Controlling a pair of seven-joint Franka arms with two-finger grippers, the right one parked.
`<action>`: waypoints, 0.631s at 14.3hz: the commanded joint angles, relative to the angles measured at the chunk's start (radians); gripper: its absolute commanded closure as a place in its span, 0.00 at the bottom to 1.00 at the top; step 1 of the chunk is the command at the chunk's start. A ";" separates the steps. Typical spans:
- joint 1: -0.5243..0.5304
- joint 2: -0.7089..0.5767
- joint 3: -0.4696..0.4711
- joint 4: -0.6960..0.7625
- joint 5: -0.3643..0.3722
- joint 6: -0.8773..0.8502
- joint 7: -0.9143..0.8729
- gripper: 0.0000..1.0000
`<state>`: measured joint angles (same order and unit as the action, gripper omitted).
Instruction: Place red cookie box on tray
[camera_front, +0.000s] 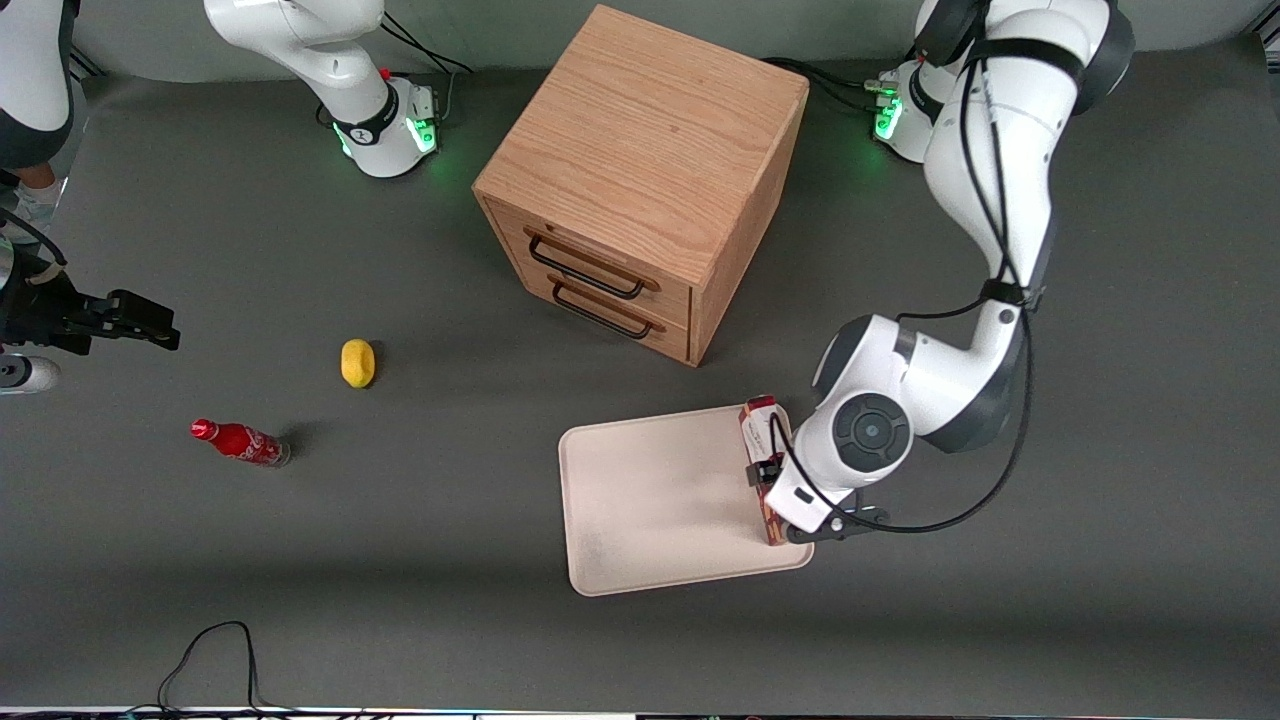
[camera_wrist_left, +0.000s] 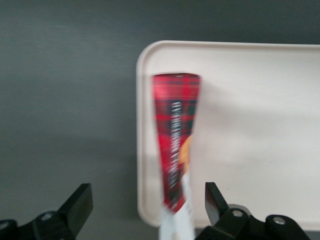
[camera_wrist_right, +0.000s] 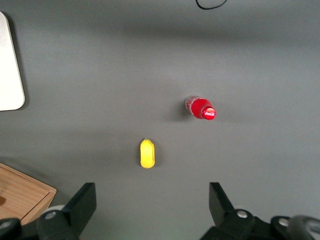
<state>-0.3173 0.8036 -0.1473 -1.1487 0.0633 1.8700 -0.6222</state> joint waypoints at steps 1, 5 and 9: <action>0.032 -0.143 0.002 -0.055 0.000 -0.113 0.025 0.00; 0.078 -0.419 0.002 -0.328 -0.002 -0.120 0.036 0.00; 0.151 -0.663 0.055 -0.555 -0.049 -0.126 0.212 0.00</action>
<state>-0.2068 0.3091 -0.1250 -1.5073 0.0478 1.7192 -0.4958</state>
